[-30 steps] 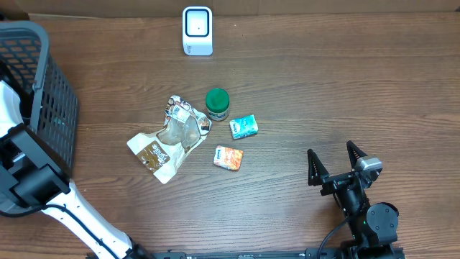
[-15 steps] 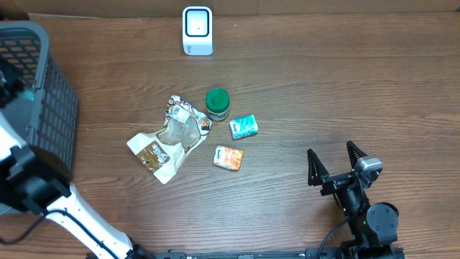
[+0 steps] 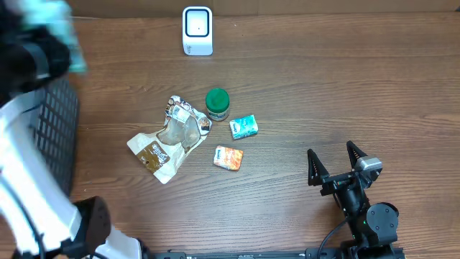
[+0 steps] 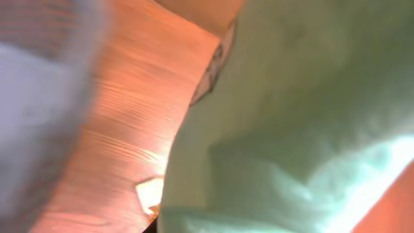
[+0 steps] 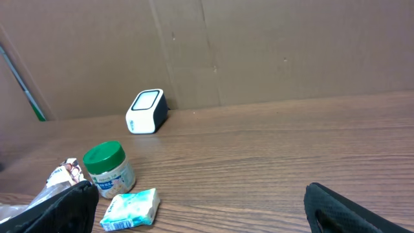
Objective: Scan the item barcode
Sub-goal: 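Carry the wipes pack out, drop it right of the green pack, retract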
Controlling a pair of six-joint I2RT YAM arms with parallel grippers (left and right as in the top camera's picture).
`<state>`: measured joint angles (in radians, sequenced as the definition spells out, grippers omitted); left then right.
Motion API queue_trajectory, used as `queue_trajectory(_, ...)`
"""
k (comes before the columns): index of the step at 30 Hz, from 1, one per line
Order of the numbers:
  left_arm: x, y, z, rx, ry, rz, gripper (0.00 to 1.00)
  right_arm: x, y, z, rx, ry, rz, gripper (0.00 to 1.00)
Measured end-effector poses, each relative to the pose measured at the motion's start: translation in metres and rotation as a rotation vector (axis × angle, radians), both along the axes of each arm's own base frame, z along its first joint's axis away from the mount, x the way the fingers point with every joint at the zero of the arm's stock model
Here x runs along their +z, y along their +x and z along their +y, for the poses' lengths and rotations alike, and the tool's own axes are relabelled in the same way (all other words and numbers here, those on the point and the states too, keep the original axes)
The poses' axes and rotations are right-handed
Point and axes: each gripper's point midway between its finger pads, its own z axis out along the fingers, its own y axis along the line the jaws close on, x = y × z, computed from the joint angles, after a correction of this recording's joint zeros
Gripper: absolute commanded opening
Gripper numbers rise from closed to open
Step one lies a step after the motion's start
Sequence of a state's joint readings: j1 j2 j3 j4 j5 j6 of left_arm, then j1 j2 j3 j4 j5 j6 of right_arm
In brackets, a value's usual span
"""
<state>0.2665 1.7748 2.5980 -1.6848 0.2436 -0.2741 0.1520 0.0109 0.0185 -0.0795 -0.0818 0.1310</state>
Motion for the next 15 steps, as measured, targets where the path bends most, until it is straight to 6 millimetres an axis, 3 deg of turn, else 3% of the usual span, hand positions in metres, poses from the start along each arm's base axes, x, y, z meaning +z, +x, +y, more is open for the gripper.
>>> queue_trajectory(3, -0.042, 0.024, -0.067, -0.251, 0.009, 0.108, 0.04, 0.000, 0.000, 0.000, 0.000, 0.000, 0.000, 1.00)
queue_trajectory(7, -0.104, 0.037, -0.145, -0.512, 0.035, 0.238, 0.05, 0.000, 0.000, 0.000, 0.000, -0.001, 0.000, 1.00)
queue_trajectory(15, -0.197, 0.047, -0.268, -0.803, 0.028, 0.283, 0.06, 0.000, 0.000, 0.000, 0.000, 0.000, 0.000, 1.00)
